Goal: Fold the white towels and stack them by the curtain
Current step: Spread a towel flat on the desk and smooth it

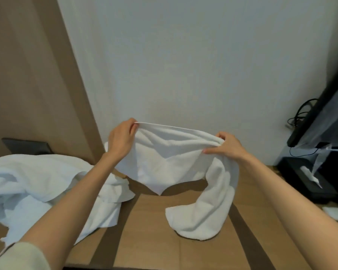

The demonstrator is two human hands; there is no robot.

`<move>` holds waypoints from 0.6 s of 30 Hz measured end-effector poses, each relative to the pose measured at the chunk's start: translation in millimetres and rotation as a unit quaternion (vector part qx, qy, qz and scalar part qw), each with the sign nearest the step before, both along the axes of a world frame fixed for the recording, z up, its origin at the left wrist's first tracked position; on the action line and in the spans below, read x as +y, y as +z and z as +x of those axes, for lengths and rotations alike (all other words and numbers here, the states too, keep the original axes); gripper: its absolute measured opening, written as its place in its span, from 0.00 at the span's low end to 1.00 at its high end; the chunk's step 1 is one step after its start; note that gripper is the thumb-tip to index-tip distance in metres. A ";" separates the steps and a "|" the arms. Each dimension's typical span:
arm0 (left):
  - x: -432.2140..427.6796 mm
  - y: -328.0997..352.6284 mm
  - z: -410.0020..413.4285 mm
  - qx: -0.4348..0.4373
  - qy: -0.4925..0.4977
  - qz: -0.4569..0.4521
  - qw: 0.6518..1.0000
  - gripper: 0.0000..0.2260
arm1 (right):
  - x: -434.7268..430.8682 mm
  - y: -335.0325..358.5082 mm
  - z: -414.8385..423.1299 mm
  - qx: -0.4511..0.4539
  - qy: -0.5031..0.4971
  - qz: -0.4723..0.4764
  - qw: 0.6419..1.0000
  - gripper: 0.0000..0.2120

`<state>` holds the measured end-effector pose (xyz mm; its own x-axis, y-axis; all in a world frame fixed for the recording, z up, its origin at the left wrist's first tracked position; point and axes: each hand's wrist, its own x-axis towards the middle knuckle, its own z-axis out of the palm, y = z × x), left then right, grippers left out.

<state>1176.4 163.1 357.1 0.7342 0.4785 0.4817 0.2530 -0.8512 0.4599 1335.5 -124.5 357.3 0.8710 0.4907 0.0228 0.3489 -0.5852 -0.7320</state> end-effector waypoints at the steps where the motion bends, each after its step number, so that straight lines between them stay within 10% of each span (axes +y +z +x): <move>1: -3.9 6.1 7.8 -0.004 -0.003 0.008 1.000 0.10 | -9.0 1.6 7.7 0.009 0.027 -0.024 0.999 0.21; 18: -36.5 33.9 58.7 -0.007 0.011 0.118 0.993 0.13 | -63.6 -7.5 85.1 -0.111 0.074 -0.053 0.990 0.13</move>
